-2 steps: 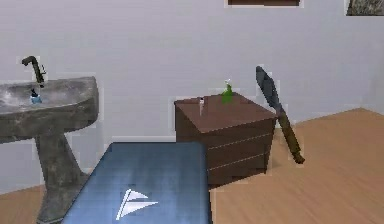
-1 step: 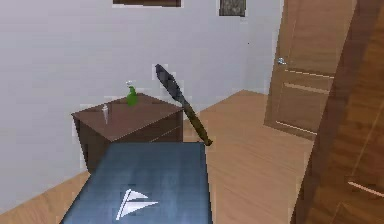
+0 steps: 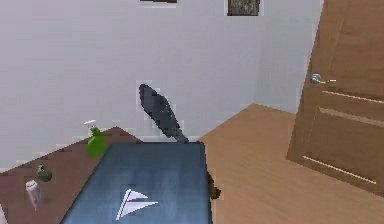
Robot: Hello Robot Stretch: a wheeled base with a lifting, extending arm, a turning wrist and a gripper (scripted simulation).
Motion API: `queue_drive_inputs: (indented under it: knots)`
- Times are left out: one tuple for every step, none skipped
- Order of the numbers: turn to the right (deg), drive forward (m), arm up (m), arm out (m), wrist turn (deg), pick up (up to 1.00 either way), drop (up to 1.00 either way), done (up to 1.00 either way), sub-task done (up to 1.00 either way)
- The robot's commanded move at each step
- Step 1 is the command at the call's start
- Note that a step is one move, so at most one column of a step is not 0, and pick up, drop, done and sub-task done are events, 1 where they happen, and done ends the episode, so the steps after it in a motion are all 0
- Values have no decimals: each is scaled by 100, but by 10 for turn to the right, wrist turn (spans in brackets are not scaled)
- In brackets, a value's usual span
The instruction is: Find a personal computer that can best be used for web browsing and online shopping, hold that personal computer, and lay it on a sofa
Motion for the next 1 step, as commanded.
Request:
queue_drive_inputs:
  knots:
    - [270, 0, 0, 0, 0, 0, 0, 0, 0]
